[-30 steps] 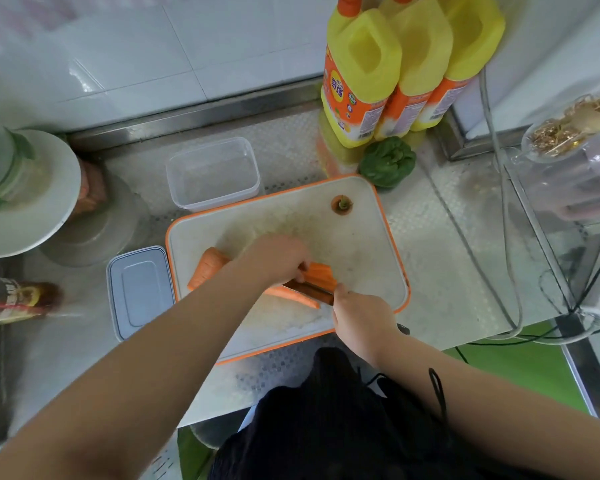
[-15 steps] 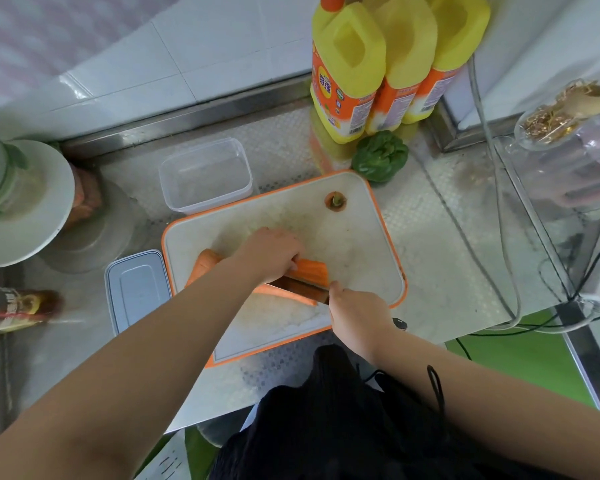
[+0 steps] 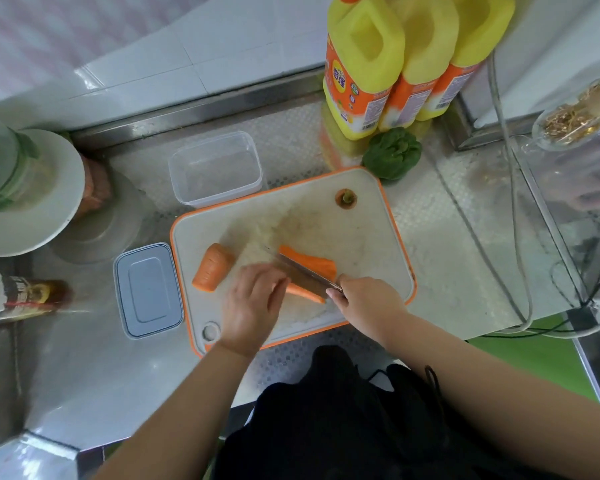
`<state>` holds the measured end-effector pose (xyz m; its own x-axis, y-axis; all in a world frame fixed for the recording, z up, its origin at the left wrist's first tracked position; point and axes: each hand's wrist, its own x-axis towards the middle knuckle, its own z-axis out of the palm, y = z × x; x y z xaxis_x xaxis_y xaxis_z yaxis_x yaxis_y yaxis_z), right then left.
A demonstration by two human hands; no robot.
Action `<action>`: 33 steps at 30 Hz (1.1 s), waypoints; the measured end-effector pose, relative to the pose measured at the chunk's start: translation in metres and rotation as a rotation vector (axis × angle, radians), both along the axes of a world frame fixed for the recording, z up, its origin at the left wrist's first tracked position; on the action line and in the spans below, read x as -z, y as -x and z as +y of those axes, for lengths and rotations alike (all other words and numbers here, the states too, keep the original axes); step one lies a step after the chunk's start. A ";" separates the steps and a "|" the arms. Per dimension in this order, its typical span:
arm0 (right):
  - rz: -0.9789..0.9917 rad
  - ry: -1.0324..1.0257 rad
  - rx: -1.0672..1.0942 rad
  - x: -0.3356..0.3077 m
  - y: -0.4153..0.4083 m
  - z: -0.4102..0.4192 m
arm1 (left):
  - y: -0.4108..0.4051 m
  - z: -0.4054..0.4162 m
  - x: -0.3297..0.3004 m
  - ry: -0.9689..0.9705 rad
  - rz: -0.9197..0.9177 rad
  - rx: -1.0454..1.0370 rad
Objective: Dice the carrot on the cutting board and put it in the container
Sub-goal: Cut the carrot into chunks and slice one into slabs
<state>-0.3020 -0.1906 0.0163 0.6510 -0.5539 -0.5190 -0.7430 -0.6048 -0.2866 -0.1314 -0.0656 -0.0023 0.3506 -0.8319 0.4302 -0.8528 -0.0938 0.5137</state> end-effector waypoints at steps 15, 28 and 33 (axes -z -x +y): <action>0.008 -0.075 0.004 -0.022 -0.005 0.018 | 0.016 0.011 0.055 -0.126 -0.046 -0.042; 0.052 -0.094 -0.022 -0.038 -0.010 0.016 | 0.019 0.014 0.068 -0.048 0.013 -0.067; 0.150 -0.108 -0.026 -0.037 -0.017 0.014 | 0.019 0.015 0.070 -0.044 0.016 -0.073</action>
<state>-0.2847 -0.1762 0.0534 0.5750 -0.4735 -0.6672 -0.7669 -0.5961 -0.2378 -0.1507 -0.0507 -0.0725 0.4174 -0.8220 0.3874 -0.8347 -0.1783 0.5210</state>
